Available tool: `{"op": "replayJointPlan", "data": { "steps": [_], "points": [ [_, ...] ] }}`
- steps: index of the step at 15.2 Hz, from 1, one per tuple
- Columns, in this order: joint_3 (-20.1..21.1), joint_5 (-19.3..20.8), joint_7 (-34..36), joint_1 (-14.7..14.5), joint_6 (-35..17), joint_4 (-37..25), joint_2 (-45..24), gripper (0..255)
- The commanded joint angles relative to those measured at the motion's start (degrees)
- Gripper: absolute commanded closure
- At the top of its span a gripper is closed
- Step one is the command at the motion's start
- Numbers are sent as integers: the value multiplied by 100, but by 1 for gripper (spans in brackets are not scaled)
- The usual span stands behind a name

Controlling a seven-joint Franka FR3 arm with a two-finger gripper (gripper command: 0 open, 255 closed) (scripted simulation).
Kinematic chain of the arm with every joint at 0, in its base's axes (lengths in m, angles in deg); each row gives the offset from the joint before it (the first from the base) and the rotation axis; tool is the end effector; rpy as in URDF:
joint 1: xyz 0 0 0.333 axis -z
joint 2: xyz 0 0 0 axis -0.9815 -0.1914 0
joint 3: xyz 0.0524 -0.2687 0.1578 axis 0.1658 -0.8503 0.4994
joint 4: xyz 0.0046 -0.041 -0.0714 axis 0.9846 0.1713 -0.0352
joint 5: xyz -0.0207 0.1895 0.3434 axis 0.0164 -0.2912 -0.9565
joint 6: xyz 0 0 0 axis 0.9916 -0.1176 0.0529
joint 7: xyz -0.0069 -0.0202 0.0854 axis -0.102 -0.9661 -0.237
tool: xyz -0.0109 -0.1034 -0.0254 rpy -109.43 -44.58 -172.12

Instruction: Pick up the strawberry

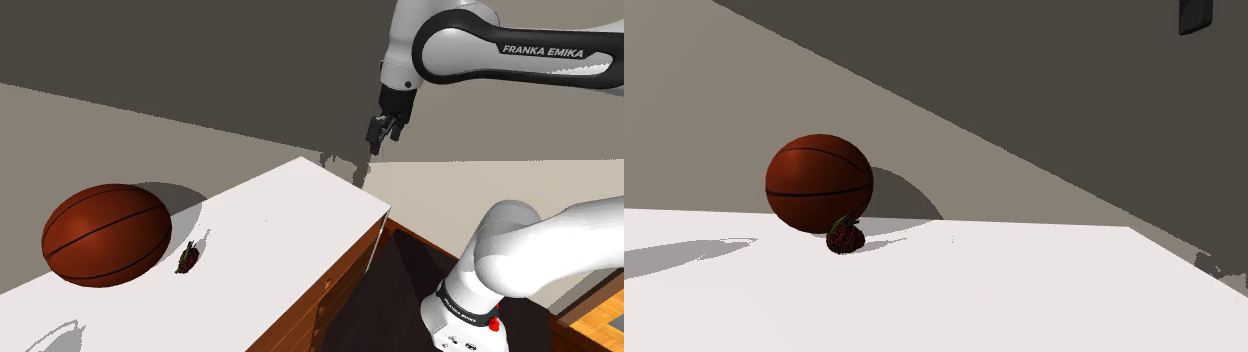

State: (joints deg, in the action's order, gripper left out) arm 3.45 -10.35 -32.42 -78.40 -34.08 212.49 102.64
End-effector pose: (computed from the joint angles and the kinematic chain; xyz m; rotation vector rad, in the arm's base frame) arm 0.3239 -0.0076 0.5783 3.0004 -0.1973 0.0314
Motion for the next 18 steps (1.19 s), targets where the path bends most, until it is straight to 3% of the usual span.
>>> {"op": "replayJointPlan", "data": {
  "steps": [1, 10, 18],
  "points": [
    [0, 0, 0, 0, 0, 0, 0, 0],
    [541, -174, 209, -402, -1136, -299, -1406, 0],
    [1038, -77, 430, -672, -1905, -931, -2792, 0]
  ]
}}
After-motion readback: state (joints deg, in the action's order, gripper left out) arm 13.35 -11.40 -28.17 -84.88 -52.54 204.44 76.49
